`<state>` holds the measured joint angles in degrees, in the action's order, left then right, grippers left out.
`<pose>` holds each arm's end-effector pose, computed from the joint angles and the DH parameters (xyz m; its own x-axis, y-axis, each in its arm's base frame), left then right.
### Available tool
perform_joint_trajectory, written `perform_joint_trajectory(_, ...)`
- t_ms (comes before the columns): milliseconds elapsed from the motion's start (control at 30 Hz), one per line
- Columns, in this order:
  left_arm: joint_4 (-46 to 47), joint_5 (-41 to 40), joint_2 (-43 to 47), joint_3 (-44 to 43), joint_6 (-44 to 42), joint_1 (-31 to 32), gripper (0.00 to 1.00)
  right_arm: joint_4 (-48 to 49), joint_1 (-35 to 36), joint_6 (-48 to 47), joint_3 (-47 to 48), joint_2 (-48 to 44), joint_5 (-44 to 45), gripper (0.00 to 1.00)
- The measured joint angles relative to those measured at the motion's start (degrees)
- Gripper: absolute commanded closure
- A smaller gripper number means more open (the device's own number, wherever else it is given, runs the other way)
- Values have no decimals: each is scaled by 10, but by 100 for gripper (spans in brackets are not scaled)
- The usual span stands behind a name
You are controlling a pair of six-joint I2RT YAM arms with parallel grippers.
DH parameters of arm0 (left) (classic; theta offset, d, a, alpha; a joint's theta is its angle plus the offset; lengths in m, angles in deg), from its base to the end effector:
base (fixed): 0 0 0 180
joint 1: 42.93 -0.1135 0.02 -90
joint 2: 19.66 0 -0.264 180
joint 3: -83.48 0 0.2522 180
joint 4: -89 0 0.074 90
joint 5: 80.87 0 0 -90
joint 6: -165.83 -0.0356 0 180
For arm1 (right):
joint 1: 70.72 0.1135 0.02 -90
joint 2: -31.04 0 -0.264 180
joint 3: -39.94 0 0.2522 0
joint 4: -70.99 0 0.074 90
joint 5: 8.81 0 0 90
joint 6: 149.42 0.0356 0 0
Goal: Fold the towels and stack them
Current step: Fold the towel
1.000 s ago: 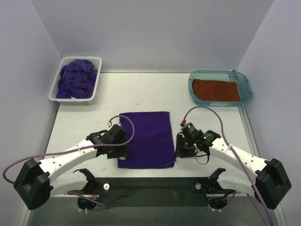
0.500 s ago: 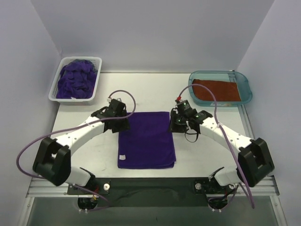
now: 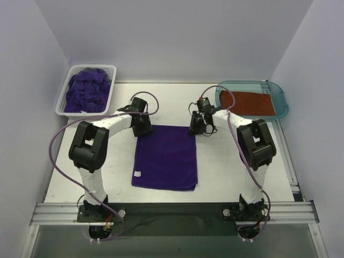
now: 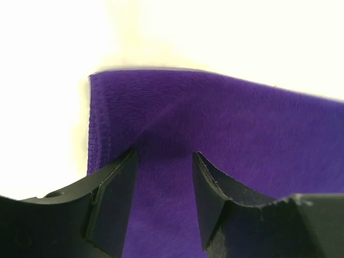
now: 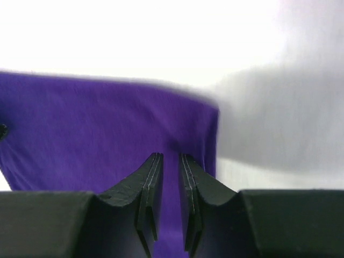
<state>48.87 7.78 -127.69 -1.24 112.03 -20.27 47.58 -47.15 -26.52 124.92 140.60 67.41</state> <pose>0.3531 -0.1465 0.1667 -0.8878 -0.2692 -0.3733 -0.1845 0.9513 -0.2471 0.3728 0.1719 0.1767 -0.8621 0.1994 -0.4658 -0.0788 0.8553 0.5121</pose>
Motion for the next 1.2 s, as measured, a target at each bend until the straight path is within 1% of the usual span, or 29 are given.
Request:
perform_joint_trajectory(133, 4, 18, -60, -76, 0, -14, 44, -3, -23, -2, 73, 73, -21, 81)
perform_joint_trajectory(267, 10, 50, -117, -154, 7, -31, 43, -14, -53, -11, 190, 150, -42, 80)
perform_joint_trajectory(367, 17, 75, -143, -190, 12, -43, 43, -19, -75, -18, 252, 189, -47, 80)
perform_joint_trajectory(500, 31, 102, -138, -179, 26, -47, 41, -32, -96, -33, 293, 200, -47, 78)
perform_joint_trajectory(567, 41, 116, -116, -145, 37, -45, 40, -31, -101, -42, 305, 196, -48, 77)
perform_joint_trajectory(633, 47, 122, -71, -90, 45, -41, 39, -33, -102, -48, 297, 178, -48, 75)
perform_joint_trajectory(667, 44, 122, -43, -62, 48, -38, 38, -30, -101, -49, 279, 160, -47, 74)
perform_joint_trajectory(733, 39, 120, 26, -10, 50, -31, 36, -30, -95, -47, 214, 96, -47, 71)
perform_joint_trajectory(800, 29, 112, 115, 35, 45, -24, 34, -33, -85, -41, 131, 12, -42, 68)
perform_joint_trajectory(900, 17, 90, 237, 87, 29, -20, 32, -28, -60, -19, 9, -122, -29, 67)
perform_joint_trajectory(1000, 9, 70, 335, 152, 16, -20, 31, -24, -31, 13, -100, -234, -21, 66)
perform_joint_trajectory(1100, -10, 58, 388, 233, 10, -13, 31, -10, 2, 54, -212, -312, -13, 66)
perform_joint_trajectory(1200, -35, 49, 396, 304, 10, 10, 31, -6, 26, 105, -319, -374, 1, 65)
